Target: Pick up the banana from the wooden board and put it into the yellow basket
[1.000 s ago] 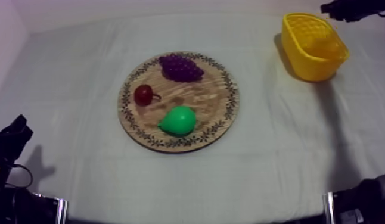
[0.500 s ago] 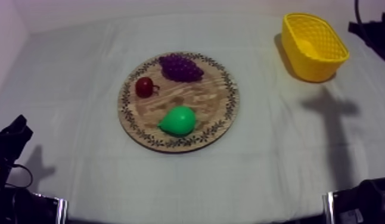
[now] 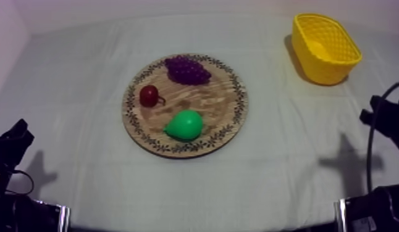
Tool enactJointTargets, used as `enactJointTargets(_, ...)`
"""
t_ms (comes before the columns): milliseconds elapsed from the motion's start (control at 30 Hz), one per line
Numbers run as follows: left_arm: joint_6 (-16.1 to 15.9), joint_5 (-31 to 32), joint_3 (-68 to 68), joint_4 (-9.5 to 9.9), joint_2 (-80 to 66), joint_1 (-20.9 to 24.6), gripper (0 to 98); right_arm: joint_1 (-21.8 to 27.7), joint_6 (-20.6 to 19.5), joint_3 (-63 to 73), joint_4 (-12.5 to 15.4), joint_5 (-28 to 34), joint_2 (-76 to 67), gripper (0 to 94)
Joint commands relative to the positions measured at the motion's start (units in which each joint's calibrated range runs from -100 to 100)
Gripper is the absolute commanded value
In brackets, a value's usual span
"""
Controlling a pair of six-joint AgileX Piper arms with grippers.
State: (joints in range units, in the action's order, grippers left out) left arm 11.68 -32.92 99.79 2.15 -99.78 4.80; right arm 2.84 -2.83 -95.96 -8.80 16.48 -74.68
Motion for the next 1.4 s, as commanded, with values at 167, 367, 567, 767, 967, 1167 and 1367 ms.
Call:
enactJointTargets(167,0.0,0.0,0.0,0.03,0.0,0.0,0.1,0.0,10.5,-3.5,8.8,8.9,-14.1,0.2)
enactJointTargets(367,0.0,0.0,0.0,0.03,0.0,0.0,0.1,-0.3,11.4,-3.8,9.8,17.6,-19.9,0.3)
enactJointTargets(567,0.0,0.0,0.0,0.03,0.0,0.0,0.1,0.0,9.6,-3.8,9.9,19.1,-20.9,0.7)
enactJointTargets(767,0.0,0.0,0.0,0.03,0.0,0.0,0.1,0.1,11.6,-3.8,9.9,19.2,-21.0,0.7)
enactJointTargets(967,0.0,0.0,0.0,0.03,0.0,0.0,0.1,0.1,12.8,-3.8,9.9,19.2,-21.0,0.7)
enactJointTargets(1167,0.0,0.0,0.0,0.03,0.0,0.0,0.1,0.1,12.9,-3.8,9.9,19.2,-21.0,0.7)
enactJointTargets(1367,0.0,0.0,0.0,0.03,0.0,0.0,0.1,0.1,13.0,-3.8,9.9,19.3,-21.0,0.7)
